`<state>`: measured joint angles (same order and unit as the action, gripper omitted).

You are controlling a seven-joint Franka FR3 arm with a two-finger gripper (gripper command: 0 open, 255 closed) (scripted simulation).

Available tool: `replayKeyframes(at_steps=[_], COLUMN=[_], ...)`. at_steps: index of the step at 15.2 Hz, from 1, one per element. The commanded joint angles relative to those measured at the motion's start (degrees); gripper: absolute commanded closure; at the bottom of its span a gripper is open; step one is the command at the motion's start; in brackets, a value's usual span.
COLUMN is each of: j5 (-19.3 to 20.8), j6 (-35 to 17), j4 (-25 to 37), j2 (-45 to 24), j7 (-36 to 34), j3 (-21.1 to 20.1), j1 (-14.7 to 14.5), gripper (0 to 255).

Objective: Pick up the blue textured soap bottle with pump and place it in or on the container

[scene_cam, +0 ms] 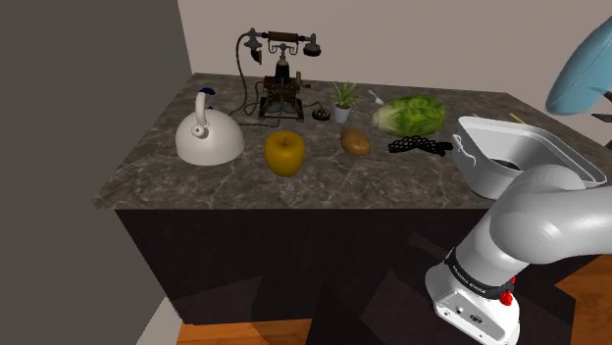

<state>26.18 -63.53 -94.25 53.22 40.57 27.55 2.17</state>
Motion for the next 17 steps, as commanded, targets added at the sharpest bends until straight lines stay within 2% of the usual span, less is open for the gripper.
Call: replayKeyframes(at_steps=[1,17], j5=[0.3,3.0], j6=[-1.2,-9.3], j4=[-2.8,-21.9], j2=[1.7,12.6], j7=[-0.5,-2.8], j3=[-0.1,1.3], j1=[0.4,3.4], gripper=[255,255])
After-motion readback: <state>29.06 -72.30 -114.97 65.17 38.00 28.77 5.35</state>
